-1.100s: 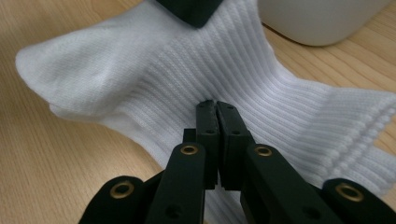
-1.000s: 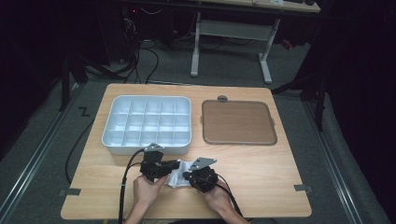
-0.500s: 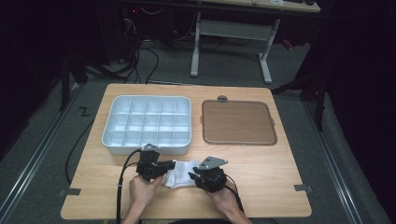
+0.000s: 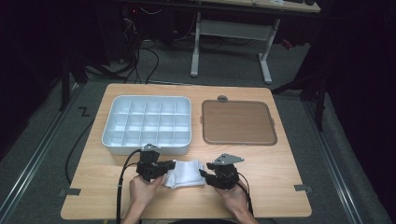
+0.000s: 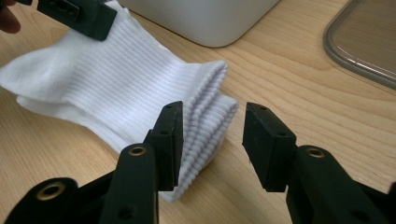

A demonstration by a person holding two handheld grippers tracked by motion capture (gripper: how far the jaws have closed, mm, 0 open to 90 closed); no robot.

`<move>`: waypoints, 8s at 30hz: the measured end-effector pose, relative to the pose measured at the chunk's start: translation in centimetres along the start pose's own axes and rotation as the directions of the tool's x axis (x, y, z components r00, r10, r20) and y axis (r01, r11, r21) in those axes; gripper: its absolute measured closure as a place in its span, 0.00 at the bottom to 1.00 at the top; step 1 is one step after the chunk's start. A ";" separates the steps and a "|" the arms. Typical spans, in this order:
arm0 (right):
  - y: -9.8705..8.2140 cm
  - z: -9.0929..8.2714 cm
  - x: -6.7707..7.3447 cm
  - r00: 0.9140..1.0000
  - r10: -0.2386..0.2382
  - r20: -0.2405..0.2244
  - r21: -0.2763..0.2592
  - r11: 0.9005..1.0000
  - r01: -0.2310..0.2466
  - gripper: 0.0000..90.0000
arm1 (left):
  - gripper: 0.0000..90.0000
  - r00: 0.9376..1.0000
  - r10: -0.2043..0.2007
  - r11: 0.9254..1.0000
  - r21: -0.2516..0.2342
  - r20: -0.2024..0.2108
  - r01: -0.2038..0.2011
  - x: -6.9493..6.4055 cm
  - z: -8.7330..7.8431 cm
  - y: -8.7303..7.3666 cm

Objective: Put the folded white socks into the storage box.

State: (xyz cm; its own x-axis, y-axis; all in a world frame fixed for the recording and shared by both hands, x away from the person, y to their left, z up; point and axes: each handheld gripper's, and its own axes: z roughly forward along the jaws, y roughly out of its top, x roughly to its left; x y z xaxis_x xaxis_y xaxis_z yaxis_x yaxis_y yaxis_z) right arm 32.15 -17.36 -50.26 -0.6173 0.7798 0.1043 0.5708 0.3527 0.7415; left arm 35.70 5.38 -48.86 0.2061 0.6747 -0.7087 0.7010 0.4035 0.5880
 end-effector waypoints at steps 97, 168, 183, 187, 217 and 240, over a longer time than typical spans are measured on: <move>1.1 3.3 0.1 0.999 -0.005 -0.049 0.081 0.997 0.009 0.85 | 0.94 0.996 0.088 0.996 -0.003 0.025 -0.088 -2.3 3.2 -1.4; 0.8 3.8 -0.2 0.999 -0.018 -0.037 0.099 0.995 0.022 0.86 | 0.71 0.980 0.080 0.995 -0.070 0.180 -0.068 -2.3 1.5 -1.6; 0.8 4.0 -0.2 0.999 -0.029 -0.035 0.101 0.994 0.033 0.86 | 0.66 0.981 0.085 0.992 -0.102 0.174 -0.068 -2.1 0.4 -1.0; 0.8 3.9 -0.2 0.999 -0.018 -0.034 0.101 0.995 0.022 0.85 | 0.62 0.983 0.103 0.991 -0.098 0.154 -0.089 -1.9 0.3 -1.1; 0.9 -1.1 0.4 0.999 -0.023 -0.047 -0.009 1.000 0.023 0.71 | 0.50 0.978 0.206 0.976 -0.079 0.019 -0.204 -1.8 3.3 -3.1; 1.2 1.3 1.8 0.996 -0.046 -0.071 0.038 0.998 0.049 0.70 | 0.51 0.980 0.196 0.979 -0.061 0.024 -0.195 -1.3 3.3 -2.9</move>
State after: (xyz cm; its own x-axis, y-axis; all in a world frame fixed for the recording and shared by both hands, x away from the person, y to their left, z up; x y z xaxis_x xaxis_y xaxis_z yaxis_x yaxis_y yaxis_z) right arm 32.47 -14.86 -50.06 -0.6799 0.7239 0.1174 0.5604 0.4096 0.7198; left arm 35.64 1.29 -50.97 0.3559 0.7259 -0.5886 0.6043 0.3016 0.7374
